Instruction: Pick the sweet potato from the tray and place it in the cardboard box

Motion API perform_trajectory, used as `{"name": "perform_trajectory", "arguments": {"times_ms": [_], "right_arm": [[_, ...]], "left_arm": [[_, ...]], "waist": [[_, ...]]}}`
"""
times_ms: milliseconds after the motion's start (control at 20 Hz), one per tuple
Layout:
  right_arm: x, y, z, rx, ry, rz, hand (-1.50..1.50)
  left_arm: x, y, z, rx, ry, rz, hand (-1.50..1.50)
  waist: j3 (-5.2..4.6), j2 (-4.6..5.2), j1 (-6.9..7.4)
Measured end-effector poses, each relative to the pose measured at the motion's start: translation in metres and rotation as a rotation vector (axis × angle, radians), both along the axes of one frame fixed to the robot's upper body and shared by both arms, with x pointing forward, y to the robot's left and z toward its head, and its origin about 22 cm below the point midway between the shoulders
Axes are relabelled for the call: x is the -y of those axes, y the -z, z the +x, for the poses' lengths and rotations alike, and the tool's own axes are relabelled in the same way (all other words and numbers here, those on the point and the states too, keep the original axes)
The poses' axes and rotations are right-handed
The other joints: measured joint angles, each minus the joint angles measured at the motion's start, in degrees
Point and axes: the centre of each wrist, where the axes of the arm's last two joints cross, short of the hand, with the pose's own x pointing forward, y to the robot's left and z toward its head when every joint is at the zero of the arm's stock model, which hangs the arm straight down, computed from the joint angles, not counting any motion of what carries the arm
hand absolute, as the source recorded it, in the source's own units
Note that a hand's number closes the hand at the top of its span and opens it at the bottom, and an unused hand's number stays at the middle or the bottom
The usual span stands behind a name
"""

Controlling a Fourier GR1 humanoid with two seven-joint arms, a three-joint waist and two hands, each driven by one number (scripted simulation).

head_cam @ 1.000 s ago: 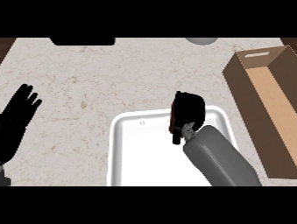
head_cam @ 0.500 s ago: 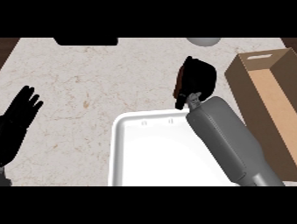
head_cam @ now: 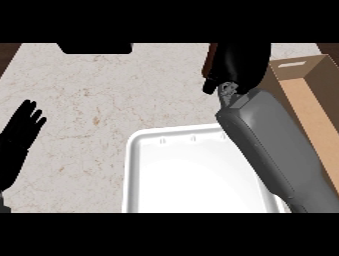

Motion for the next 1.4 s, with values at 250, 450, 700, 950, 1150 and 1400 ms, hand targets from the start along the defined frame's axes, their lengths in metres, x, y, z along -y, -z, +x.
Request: {"name": "perform_trajectory", "arguments": {"times_ms": [250, 450, 700, 950, 1150, 1400], "right_arm": [[0.025, -0.029, 0.001, 0.099, 0.105, -0.011, 1.5], [0.055, -0.042, 0.004, 0.123, 0.182, -0.009, 1.5], [0.096, -0.035, 0.006, 0.084, 0.246, -0.038, 1.5], [0.134, -0.029, 0.007, 0.065, 0.274, -0.04, 1.5], [0.156, -0.008, 0.008, 0.052, 0.286, -0.039, 1.5], [0.184, 0.021, 0.013, 0.028, 0.288, -0.002, 1.5]], "left_arm": [[0.0, 0.001, 0.001, 0.001, -0.007, 0.001, 0.0], [0.0, -0.004, 0.0, 0.001, 0.0, -0.002, 0.0], [0.004, -0.013, 0.01, 0.005, 0.0, 0.002, 0.0], [0.007, -0.007, 0.008, 0.005, 0.006, 0.004, 0.0], [0.005, -0.004, 0.007, 0.001, 0.011, 0.003, 0.0], [0.009, -0.003, 0.008, 0.004, 0.015, 0.0, 0.0]], "waist": [[0.0, 0.02, -0.13], [0.02, 0.1, 0.03], [0.02, 0.22, -0.01], [0.03, 0.33, 0.32], [0.04, 0.39, 0.5], [0.06, 0.44, 0.61]]}}
